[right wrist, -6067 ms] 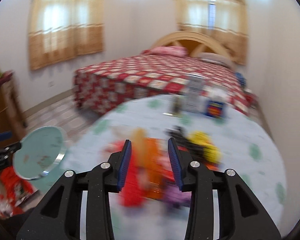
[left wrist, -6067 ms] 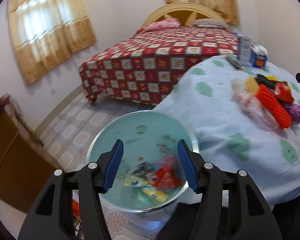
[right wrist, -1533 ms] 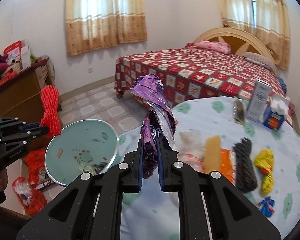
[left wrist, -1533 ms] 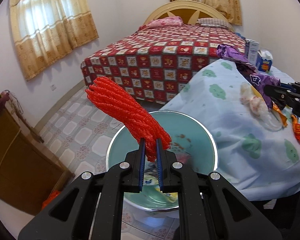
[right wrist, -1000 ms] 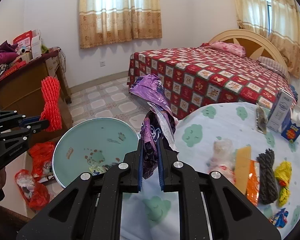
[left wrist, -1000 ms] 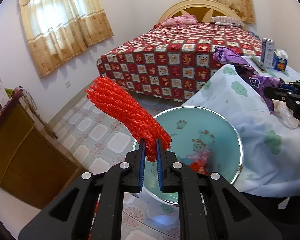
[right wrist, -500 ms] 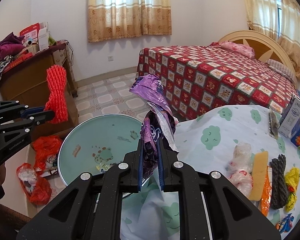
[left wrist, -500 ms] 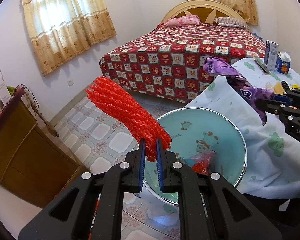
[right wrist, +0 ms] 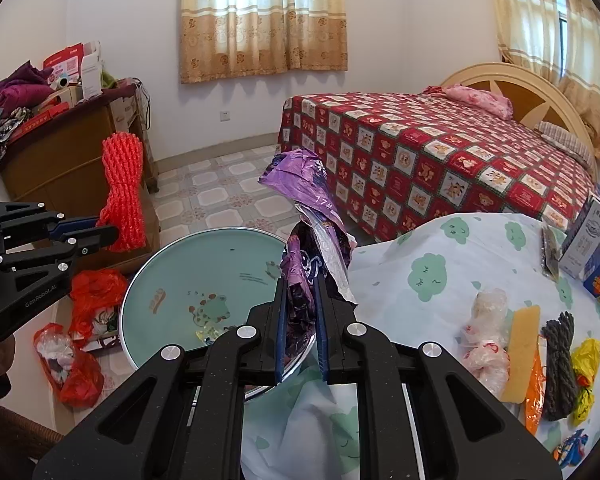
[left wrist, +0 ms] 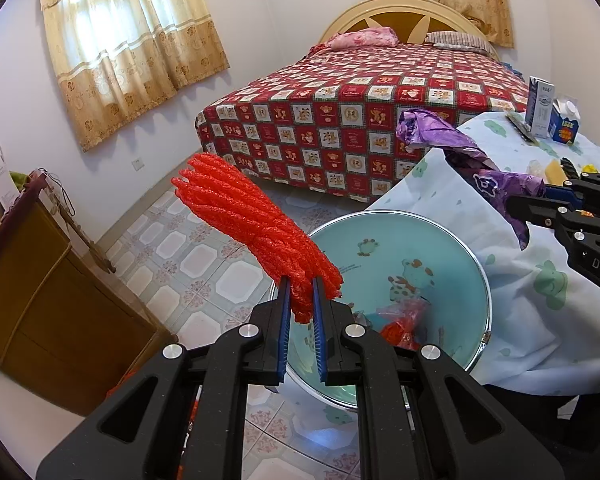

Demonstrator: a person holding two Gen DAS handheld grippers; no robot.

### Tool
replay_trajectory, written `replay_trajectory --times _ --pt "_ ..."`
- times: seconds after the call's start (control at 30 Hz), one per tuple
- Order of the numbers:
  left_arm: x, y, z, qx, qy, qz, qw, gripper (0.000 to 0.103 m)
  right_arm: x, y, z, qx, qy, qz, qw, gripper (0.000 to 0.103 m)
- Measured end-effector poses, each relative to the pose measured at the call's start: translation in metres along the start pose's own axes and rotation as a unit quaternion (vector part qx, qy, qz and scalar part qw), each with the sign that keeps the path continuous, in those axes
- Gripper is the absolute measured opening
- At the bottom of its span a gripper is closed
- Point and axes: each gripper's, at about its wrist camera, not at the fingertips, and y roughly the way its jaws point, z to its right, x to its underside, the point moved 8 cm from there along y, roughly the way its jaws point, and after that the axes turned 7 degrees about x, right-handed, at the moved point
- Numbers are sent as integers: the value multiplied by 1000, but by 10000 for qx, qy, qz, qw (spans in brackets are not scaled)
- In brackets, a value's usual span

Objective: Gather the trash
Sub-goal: 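Carry the purple bag with the right tool over the teal basin beside the left tool, then open both tools to drop the mesh and purple bags into the basin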

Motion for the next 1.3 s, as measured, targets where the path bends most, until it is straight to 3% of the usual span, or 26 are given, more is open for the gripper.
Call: replay_trajectory --times 0.67,0.77,0.87,1.2,1.3 --pt "0 2 14 204 6 -28 9998 15 4 2 -14 -136 -150 -50 9998 15" --pt "0 2 18 282 57 -20 9996 23 4 3 -15 -196 -155 -52 9997 20" --pt "1 0 23 295 102 27 9995 47 6 4 -15 -222 -118 -58 9997 27" --pt "1 2 27 275 156 21 9995 58 9 3 -7 -150 2 -75 9999 34" --pt "1 1 24 222 133 55 9996 70 10 2 -5 -113 9 -67 9999 35"
